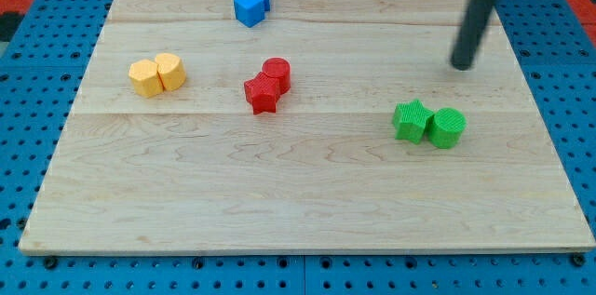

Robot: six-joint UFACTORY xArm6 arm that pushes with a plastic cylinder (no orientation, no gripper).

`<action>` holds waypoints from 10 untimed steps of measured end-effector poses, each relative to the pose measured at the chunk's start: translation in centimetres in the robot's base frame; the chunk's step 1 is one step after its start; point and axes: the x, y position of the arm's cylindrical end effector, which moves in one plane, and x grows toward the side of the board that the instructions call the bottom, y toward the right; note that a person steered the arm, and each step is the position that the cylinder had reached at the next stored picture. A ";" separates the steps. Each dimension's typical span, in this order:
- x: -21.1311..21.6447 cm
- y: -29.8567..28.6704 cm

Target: Move the green blocks towards the top left side

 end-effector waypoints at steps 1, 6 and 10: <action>4.8 6.7; 12.3 2.0; 12.8 -5.0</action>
